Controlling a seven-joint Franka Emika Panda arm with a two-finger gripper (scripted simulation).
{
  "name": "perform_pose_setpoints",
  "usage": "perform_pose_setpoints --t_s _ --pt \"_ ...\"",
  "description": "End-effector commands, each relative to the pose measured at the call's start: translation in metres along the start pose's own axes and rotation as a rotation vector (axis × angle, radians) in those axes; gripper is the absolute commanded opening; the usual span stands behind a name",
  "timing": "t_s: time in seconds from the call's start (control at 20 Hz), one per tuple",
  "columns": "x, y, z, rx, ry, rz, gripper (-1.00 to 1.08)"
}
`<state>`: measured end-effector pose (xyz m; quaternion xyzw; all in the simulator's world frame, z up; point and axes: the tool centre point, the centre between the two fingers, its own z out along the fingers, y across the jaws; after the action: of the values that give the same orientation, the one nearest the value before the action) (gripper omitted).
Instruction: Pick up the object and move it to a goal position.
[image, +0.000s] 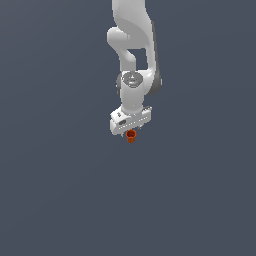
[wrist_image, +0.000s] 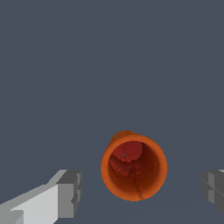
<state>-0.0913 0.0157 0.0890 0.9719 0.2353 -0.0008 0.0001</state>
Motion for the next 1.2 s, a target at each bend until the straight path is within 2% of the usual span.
perform_pose_setpoints --t_s 0.0,0.25,0.7,1.0,1.05,1.15 --pt "-0.001 -0.002 0.001 0.0 0.002 -0.009 1.0" --pt "-0.001 -0.001 0.005 0.0 0.001 -0.004 1.0" --pt "-0.002 -0.002 0.042 0.0 0.001 -0.008 1.0" --pt "-0.001 -0.002 0.051 0.0 0.002 -0.009 1.0" --pt "-0.001 -0.002 0.051 0.0 0.002 -0.009 -1.0" --pt "-0.001 -0.002 0.051 0.0 0.002 -0.009 -1.0"
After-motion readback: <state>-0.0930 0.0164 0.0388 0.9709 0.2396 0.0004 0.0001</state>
